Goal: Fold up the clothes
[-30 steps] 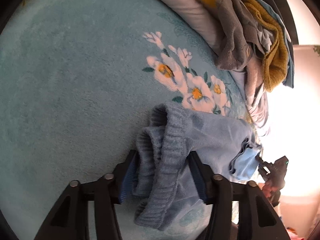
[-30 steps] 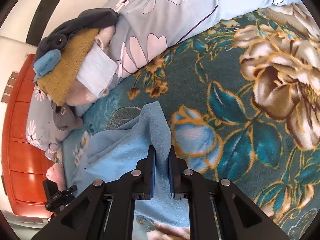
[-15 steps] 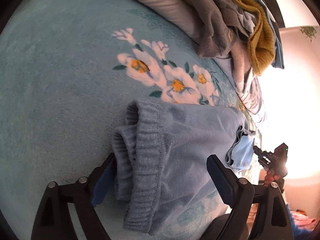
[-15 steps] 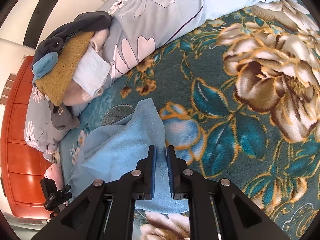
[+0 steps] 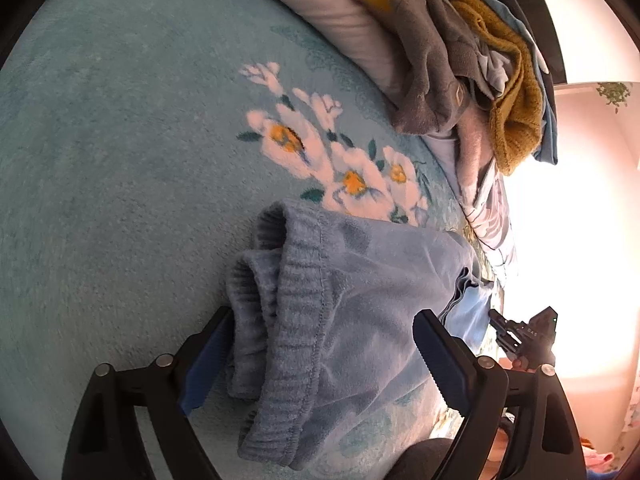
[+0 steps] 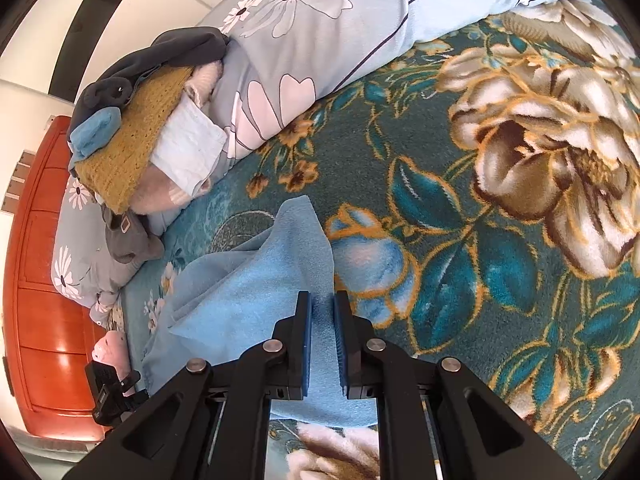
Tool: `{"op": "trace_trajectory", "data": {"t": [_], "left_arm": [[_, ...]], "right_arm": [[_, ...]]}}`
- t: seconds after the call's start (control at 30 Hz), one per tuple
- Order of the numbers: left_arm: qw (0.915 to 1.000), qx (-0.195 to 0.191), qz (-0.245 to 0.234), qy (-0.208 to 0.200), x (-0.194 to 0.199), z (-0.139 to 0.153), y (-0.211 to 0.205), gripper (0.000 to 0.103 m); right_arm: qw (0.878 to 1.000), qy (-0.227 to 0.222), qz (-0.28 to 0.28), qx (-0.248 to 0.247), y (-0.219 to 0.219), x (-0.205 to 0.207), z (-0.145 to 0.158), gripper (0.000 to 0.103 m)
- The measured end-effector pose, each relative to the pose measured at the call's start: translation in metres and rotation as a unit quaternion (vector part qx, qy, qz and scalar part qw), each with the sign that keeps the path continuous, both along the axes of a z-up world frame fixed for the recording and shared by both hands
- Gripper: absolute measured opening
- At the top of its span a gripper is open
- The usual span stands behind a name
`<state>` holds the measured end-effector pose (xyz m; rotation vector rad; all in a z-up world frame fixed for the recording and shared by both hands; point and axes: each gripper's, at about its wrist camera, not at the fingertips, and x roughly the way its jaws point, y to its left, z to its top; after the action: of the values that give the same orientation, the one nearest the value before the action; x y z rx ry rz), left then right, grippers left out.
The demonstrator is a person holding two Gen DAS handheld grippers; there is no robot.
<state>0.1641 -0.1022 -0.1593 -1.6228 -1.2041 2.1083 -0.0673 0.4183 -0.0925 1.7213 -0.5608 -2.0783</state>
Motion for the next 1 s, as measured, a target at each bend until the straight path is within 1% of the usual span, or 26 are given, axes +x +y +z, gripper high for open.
{"op": "trace_trajectory", "data": {"t": [0.03, 0.07, 0.1, 0.13, 0.17, 0.2, 0.23, 0.3, 0.37, 0.47, 0.53, 0.63, 0.7, 0.73, 0.8, 0.87, 0.93, 0.97, 1.0], "left_arm": [[1.0, -0.005, -0.002, -0.002, 0.0, 0.001, 0.0, 0.086], [0.9999, -0.011, -0.004, -0.004, -0.001, 0.002, -0.001, 0.075], [0.9998, -0.018, -0.006, -0.006, -0.001, 0.003, -0.002, 0.068], [0.9996, -0.025, -0.009, -0.01, 0.0, 0.003, -0.002, 0.047], [0.9993, -0.032, -0.011, -0.015, 0.001, 0.003, -0.004, 0.03], [0.9992, -0.036, -0.008, -0.018, 0.004, 0.004, -0.006, 0.028], [0.9994, -0.031, -0.002, -0.016, 0.006, 0.006, -0.009, 0.024], [0.9997, -0.023, 0.01, -0.008, 0.009, 0.016, -0.012, 0.022], [0.9992, -0.04, 0.004, 0.003, 0.007, 0.034, -0.008, 0.021], [0.9962, -0.081, -0.018, 0.028, -0.005, 0.077, 0.011, 0.02], [0.9924, -0.109, -0.036, 0.044, -0.018, 0.11, 0.033, 0.02], [0.9854, -0.116, -0.086, 0.09, -0.044, 0.154, 0.087, 0.02], [0.975, -0.128, -0.134, 0.123, -0.062, 0.176, 0.139, 0.02], [0.9704, -0.13, -0.154, 0.134, -0.068, 0.181, 0.162, 0.02], [0.9608, -0.131, -0.198, 0.143, -0.082, 0.18, 0.214, 0.02], [0.9537, -0.136, -0.233, 0.134, -0.094, 0.169, 0.258, 0.02], [0.9464, -0.145, -0.262, 0.12, -0.101, 0.151, 0.296, 0.02], [0.9411, -0.158, -0.278, 0.111, -0.104, 0.139, 0.315, 0.02], [0.9379, -0.167, -0.286, 0.104, -0.105, 0.13, 0.328, 0.02]], "right_arm": [[1.0, 0.0, 0.0, 0.0, 0.0, 0.0, 0.0, 0.011], [1.0, 0.0, -0.001, 0.0, 0.0, 0.0, 0.0, 0.011], [1.0, 0.001, -0.002, 0.0, -0.001, 0.0, 0.0, 0.011], [1.0, 0.0, -0.003, -0.001, -0.001, 0.0, 0.0, 0.011], [1.0, 0.001, -0.004, -0.004, 0.0, 0.001, 0.0, 0.011], [1.0, 0.001, -0.006, -0.006, 0.0, 0.001, 0.0, 0.011], [1.0, 0.001, -0.008, -0.008, 0.0, 0.001, 0.0, 0.011], [1.0, 0.003, -0.01, -0.015, 0.002, 0.002, 0.0, 0.011], [1.0, 0.007, -0.009, -0.021, 0.003, 0.003, 0.001, 0.011], [0.999, 0.013, -0.008, -0.03, 0.006, 0.005, 0.002, 0.011], [0.999, 0.018, -0.006, -0.034, 0.008, 0.006, 0.004, 0.011], [0.999, 0.034, -0.001, -0.041, 0.011, 0.008, 0.011, 0.011], [0.998, 0.046, 0.001, -0.046, 0.013, 0.009, 0.017, 0.011], [0.998, 0.051, 0.001, -0.047, 0.015, 0.009, 0.02, 0.011], [0.997, 0.06, 0.001, -0.048, 0.019, 0.009, 0.026, 0.011], [0.996, 0.069, -0.003, -0.05, 0.027, 0.01, 0.032, 0.011], [0.995, 0.077, -0.008, -0.055, 0.036, 0.011, 0.038, 0.011], [0.995, 0.079, -0.011, -0.058, 0.04, 0.012, 0.04, 0.011], [0.995, 0.082, -0.014, -0.061, 0.045, 0.014, 0.042, 0.011]]}}
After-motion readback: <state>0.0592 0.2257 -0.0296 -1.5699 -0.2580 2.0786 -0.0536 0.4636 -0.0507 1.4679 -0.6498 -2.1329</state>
